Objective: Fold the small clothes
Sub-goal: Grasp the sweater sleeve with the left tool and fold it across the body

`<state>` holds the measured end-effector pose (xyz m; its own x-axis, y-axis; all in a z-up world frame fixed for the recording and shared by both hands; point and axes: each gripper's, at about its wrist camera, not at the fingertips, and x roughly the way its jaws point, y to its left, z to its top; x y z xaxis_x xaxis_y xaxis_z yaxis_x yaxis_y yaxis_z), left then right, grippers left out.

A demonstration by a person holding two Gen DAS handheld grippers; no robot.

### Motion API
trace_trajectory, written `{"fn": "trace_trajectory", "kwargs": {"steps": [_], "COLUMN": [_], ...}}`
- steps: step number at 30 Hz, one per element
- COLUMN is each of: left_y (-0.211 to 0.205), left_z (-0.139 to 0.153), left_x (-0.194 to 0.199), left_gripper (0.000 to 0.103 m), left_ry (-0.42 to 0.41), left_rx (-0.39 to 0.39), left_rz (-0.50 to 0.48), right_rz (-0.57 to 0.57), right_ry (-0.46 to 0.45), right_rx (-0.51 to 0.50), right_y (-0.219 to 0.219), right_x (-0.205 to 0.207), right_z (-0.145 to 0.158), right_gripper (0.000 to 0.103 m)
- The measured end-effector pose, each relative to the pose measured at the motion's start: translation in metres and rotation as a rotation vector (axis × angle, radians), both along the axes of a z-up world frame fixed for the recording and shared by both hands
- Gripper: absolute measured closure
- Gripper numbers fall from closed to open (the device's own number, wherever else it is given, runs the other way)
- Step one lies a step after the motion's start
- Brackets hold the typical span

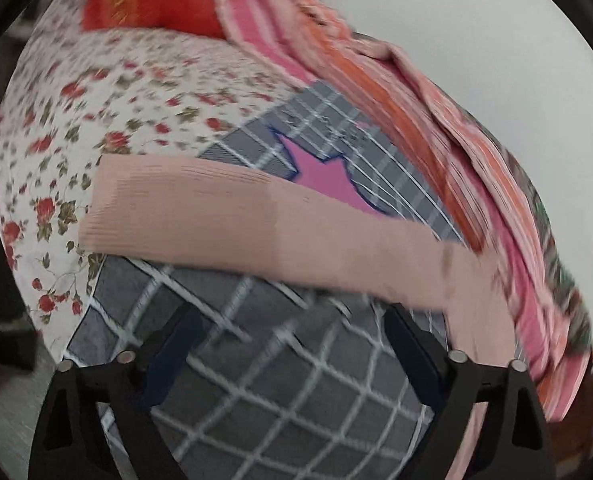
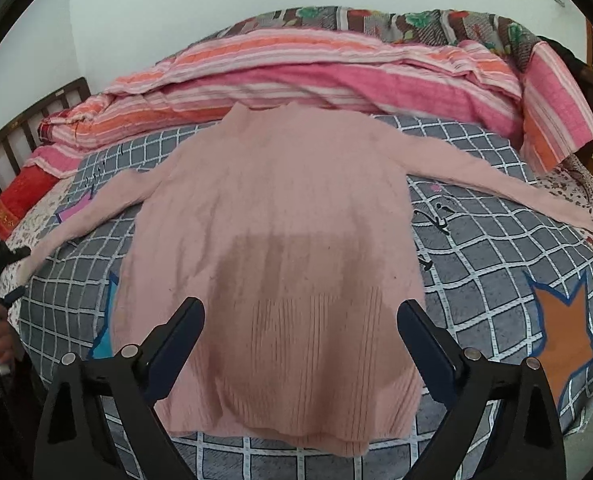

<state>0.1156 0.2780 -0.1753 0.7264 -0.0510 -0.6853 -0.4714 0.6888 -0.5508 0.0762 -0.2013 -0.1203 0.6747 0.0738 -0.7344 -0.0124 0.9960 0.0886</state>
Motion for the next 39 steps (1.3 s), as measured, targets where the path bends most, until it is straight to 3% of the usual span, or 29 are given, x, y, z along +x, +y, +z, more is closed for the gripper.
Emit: {"fn": "trace_trajectory", "kwargs": {"steps": [3,7,11,14,15,20,26,31,39], "left_y": [0.013,0.015,0.022,0.028,0.029,0.012,-0.050,-0.128,-0.275], "left_z": [-0.014,-0.015,-0.013,-0.008,-0.005,0.030,0.089,0.128,0.148], "left_x": [0.012,0.021,0.037,0.049,0.050,0.066,0.095,0.135,0.195], "left_gripper": [0.024,0.032,0.060,0.091,0.093,0.096,0.096,0.096,0.096], "left_ry": [0.024,0.019,0.037,0.068,0.073,0.030,-0.088,-0.186,-0.238], "left_rx": [-0.045,0.009,0.098,0.173,0.187,0.283,0.395,0.433,0.502], "left_rz": [0.026,0.060,0.099,0.128,0.129,0.097,-0.022,-0.184,-0.419], "right_rz": [-0.001,-0.017,-0.030,-0.043,-0.048,-0.061,-0.084,-0.116,-0.182], "right_ry": [0.014,0.041,0.061,0.063,0.062,0.045,0.021,0.005,-0.022], "right_rx": [-0.002,0.000,-0.003,-0.004,-0.002,0.011,0.011,0.007,0.031], "right_y": [-0.002,-0.009,-0.017,-0.024,-0.027,-0.043,-0.064,-0.089,-0.133], "right_x": [0.005,0.012,0.017,0.020,0.020,0.027,0.034,0.038,0.046], "right_z": [-0.005,-0.014,-0.020,-0.021,-0.021,-0.016,-0.010,-0.006,0.002], "right_gripper": [0.007,0.007,0.007,0.007,0.007,0.007,0.007,0.007,0.007]}}
